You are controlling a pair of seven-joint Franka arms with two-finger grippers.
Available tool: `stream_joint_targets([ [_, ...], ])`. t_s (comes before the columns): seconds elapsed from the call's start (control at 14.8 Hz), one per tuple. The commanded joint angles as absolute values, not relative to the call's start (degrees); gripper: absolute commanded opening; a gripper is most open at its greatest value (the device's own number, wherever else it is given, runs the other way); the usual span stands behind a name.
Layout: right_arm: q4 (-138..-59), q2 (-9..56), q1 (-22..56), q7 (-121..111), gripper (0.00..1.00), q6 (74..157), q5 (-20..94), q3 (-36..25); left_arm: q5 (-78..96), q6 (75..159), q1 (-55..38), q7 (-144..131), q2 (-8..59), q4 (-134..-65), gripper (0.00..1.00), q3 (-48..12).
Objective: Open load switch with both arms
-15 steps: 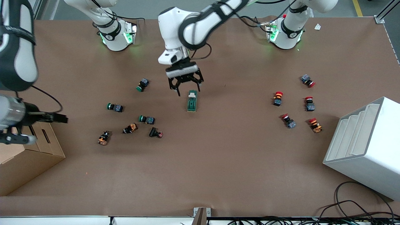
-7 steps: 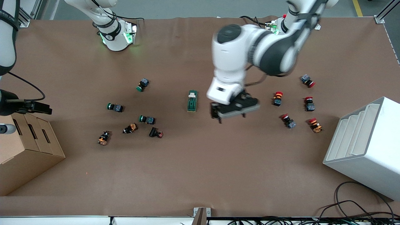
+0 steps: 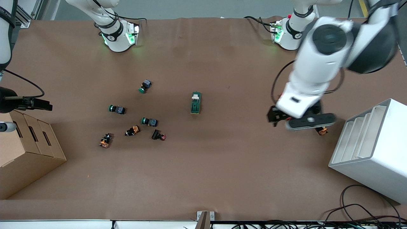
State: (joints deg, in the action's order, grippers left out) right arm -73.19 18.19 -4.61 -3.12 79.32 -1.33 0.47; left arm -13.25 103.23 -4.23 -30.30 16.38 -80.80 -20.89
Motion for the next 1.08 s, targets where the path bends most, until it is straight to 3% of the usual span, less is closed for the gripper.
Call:
stream_joint_targets([
  [0.0,-75.5,14.8,-4.8,-3.5,1.00,78.7,-1.4,1.2,-7.8,98.7,-1.0,-21.4,10.2,-82.6,1.00,-19.1],
  [0.47,-82.7,7.3,-1.0,-2.5,1.00,79.2,-1.3,-2.4,-1.8,87.6,-3.1,-5.8,0.8,-85.8,1.00,-6.2],
  [1.02,-84.9,1.9,0.0,-2.7,1.00,79.2,-1.4,-3.5,1.7,86.4,-4.2,-5.4,-7.0,-94.2,1.00,-3.9],
])
